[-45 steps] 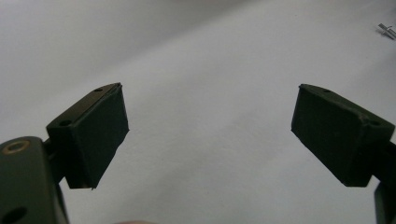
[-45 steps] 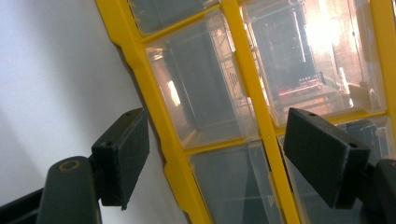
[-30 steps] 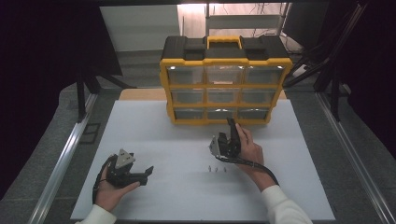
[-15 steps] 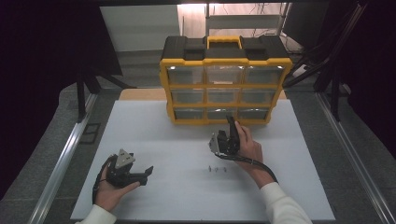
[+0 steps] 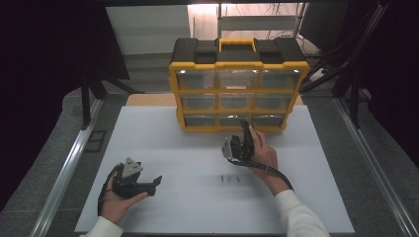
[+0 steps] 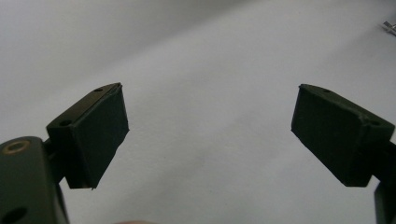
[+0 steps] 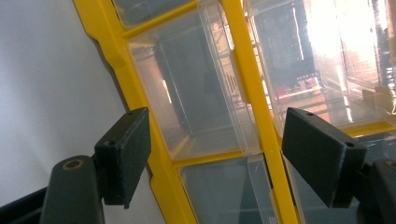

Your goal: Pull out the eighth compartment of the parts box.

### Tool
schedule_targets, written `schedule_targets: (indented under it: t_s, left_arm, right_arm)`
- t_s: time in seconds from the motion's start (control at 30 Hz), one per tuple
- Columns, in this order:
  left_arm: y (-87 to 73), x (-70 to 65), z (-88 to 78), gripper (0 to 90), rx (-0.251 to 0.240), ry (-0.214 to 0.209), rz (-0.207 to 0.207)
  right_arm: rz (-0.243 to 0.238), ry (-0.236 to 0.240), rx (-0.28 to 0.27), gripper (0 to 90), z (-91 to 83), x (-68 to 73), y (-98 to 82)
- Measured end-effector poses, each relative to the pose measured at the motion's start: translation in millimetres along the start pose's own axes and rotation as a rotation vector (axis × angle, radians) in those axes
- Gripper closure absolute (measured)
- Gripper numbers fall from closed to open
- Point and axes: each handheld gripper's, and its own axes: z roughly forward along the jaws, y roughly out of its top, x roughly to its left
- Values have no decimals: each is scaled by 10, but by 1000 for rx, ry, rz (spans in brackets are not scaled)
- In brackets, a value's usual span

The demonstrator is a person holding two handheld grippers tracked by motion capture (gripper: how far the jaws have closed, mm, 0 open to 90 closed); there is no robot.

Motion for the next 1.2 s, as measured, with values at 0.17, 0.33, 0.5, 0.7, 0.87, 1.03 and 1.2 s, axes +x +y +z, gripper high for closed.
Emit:
schedule_targets:
  t_s: [0.17,0.33,0.5,0.7,0.87,1.03,1.2]
  left_arm:
    - [0,-2,1,114,1,0,1]
    - [-1,-6,18,114,6,-3,3]
    - [-1,-8,22,114,7,-5,3]
    - [-2,-3,20,113,6,-6,1]
    - [-2,-1,19,113,5,-6,-1]
    - [-4,4,21,113,5,-4,-4]
    - [-5,8,20,113,5,-3,-3]
  right_arm:
    - [6,1,4,237,23,-1,-10]
    - [2,6,0,239,55,11,-3]
    - [1,3,-2,239,78,-5,7]
    - [11,-3,0,240,105,-15,7]
    - [28,-9,2,240,133,-16,11]
    - [2,-7,6,241,152,-34,13]
    - [2,-11,5,246,178,-26,12]
